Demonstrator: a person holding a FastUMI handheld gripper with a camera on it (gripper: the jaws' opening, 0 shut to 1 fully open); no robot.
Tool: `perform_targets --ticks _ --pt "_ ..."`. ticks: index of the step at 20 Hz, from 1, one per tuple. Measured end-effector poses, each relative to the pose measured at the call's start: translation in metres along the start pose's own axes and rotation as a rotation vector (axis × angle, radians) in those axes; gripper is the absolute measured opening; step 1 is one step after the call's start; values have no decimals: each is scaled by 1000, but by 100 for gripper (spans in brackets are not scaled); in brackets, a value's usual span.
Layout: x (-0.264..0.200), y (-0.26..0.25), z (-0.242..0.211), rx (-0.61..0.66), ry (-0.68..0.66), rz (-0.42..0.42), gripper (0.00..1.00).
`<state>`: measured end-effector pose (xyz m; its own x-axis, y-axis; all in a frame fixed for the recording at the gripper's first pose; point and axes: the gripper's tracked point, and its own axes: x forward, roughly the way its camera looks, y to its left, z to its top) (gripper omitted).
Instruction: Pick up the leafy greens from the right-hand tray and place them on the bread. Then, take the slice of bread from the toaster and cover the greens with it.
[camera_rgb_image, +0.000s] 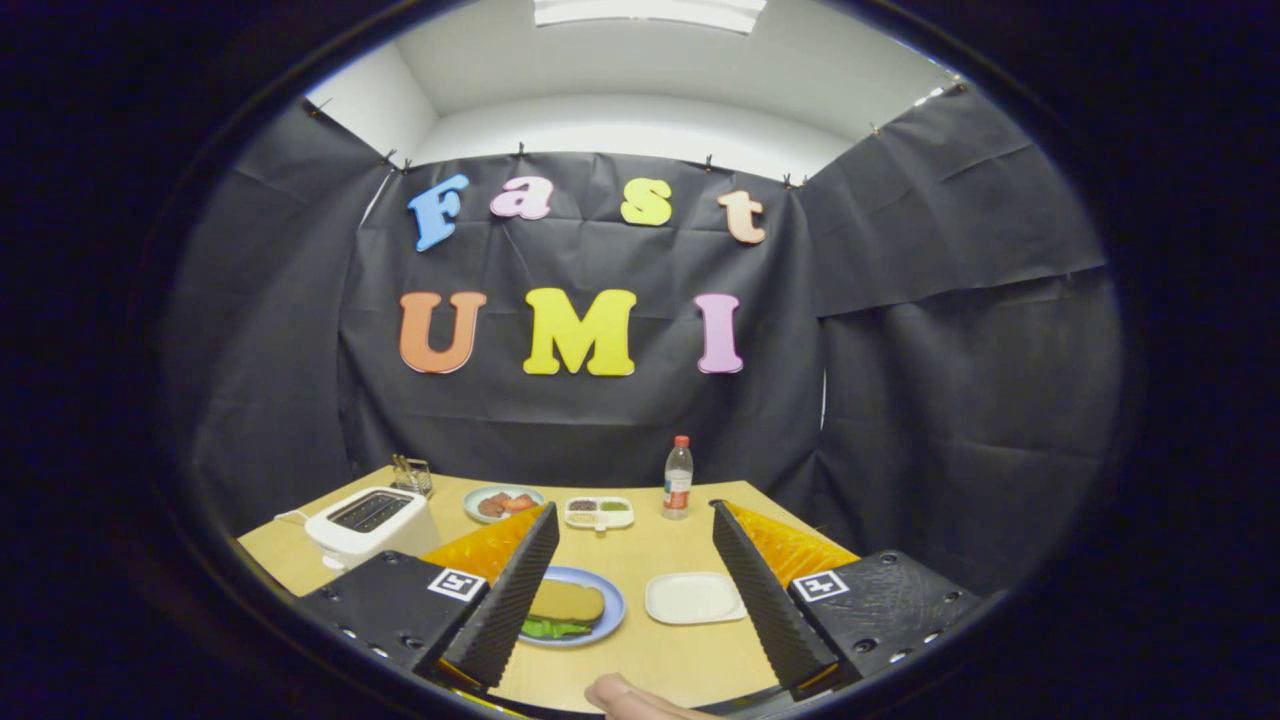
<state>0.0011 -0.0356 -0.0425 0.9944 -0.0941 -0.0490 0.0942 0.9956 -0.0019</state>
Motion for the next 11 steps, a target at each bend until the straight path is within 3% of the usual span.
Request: perform_targets --ticks 11 --pt "0 12 -2 -28 10 31 95"
